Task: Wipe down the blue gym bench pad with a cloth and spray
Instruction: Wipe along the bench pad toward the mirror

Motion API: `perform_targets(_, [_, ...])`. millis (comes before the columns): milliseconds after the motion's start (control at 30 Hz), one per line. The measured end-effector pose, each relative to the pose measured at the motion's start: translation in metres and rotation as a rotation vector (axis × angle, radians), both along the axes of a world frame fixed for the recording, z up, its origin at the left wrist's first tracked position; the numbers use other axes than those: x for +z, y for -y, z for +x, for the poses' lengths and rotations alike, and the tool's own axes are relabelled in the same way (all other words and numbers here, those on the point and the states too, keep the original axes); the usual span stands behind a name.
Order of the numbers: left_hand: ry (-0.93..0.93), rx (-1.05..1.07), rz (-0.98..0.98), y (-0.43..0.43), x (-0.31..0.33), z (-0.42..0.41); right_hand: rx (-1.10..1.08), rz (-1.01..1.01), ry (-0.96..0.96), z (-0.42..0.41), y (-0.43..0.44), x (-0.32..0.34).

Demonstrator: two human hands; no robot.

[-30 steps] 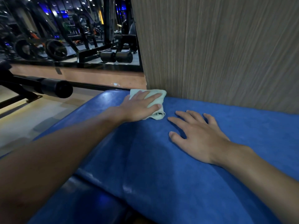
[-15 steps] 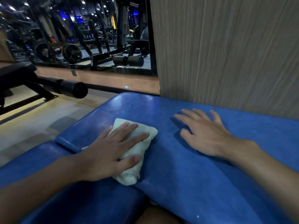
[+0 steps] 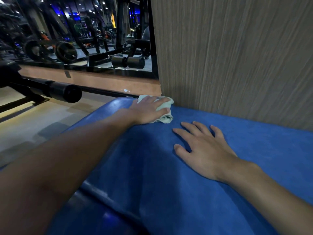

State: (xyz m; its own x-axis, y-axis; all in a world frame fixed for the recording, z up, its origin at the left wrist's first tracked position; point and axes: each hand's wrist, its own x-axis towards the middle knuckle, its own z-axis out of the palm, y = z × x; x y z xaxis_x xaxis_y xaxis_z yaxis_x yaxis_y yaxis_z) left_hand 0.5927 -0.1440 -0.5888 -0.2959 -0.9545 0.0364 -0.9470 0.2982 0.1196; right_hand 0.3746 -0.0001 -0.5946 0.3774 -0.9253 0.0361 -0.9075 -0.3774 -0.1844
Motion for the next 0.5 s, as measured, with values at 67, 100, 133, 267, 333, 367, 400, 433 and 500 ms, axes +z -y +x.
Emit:
perform_targets(67, [0.025, 0.009, 0.018, -0.006, -0.002, 0.002, 0.001, 0.007, 0.000, 0.000, 0.000, 0.001])
perform_targets(100, [0.038, 0.011, 0.035, -0.015, -0.002, 0.005, 0.001, 0.013, 0.001, 0.000, -0.001, 0.001])
perform_targets(133, [0.054, 0.002, 0.039, -0.027, -0.003, 0.008, 0.000, 0.020, 0.003, 0.000, -0.001, 0.002])
perform_targets(267, [0.153, -0.108, -0.047, -0.105, -0.004, 0.043, -0.006, 0.028, 0.010, 0.000, -0.004, 0.006])
perform_targets(333, [0.179, -0.108, 0.007, -0.150, -0.004, 0.068, -0.008, 0.035, 0.010, 0.001, -0.005, 0.007])
perform_targets(367, [0.189, -0.107, 0.027, -0.171, -0.004, 0.081, -0.007, 0.046, 0.006, 0.001, -0.005, 0.008])
perform_targets(400, [0.191, -0.105, 0.043, -0.190, -0.002, 0.091, -0.008, 0.062, 0.000, 0.001, -0.005, 0.008])
perform_targets(433, [0.185, -0.102, 0.056, -0.206, -0.001, 0.100, -0.011, 0.077, -0.006, 0.001, -0.004, 0.009])
perform_targets(500, [0.168, -0.094, 0.081, -0.220, 0.001, 0.106, -0.019, 0.083, -0.016, 0.001, 0.000, 0.014])
